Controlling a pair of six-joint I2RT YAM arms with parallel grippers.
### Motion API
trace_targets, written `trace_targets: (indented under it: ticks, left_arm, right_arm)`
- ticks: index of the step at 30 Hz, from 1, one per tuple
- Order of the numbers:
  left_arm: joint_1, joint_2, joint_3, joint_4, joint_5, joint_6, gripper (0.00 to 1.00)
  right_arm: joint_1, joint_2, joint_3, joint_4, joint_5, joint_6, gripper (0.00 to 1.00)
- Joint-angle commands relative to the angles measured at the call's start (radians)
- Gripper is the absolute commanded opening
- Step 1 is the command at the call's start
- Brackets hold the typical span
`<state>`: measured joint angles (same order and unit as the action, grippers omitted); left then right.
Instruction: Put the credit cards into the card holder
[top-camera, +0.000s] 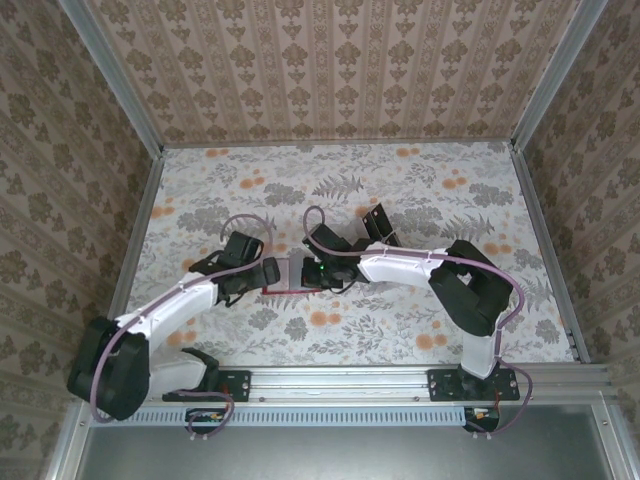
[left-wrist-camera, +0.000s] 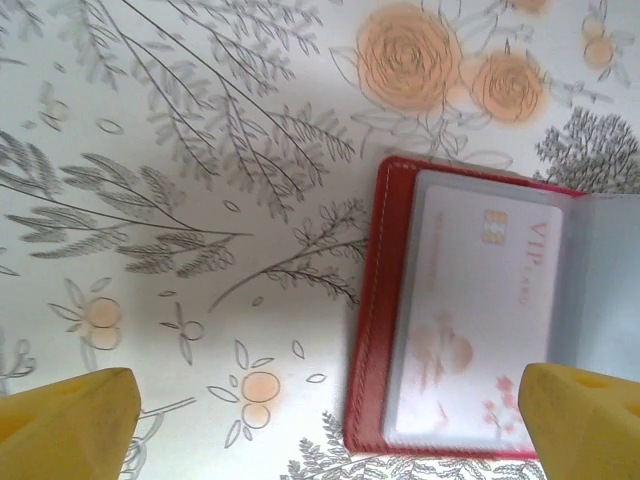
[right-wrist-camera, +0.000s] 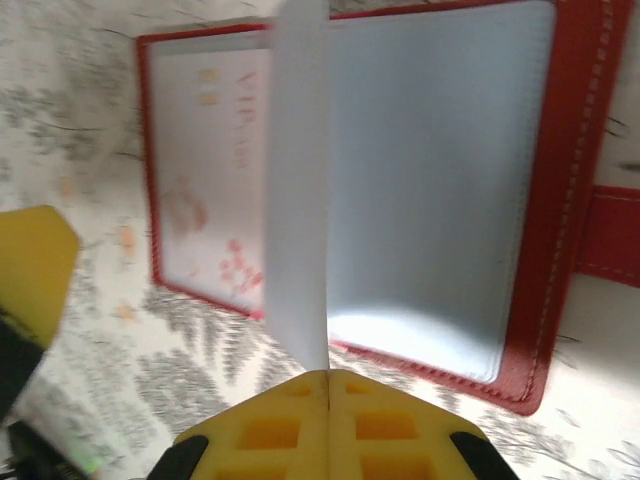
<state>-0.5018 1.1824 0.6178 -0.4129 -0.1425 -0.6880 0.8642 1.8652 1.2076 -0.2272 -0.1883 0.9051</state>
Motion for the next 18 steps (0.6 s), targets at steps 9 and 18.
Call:
trace_targets:
  ticks: [9, 18]
  left_arm:
    - [0.019, -0.084, -0.006, -0.066, -0.020, -0.054, 1.00]
    - [0.017, -0.149, -0.031, -0.073, -0.041, -0.117, 1.00]
  right_arm:
    - [0.028, 0.095, 0.143, 0.027, -0.101, -0.024, 0.00]
    - [0.036, 0.254, 0.248, 0.056, -0.128, -0.010, 0.17]
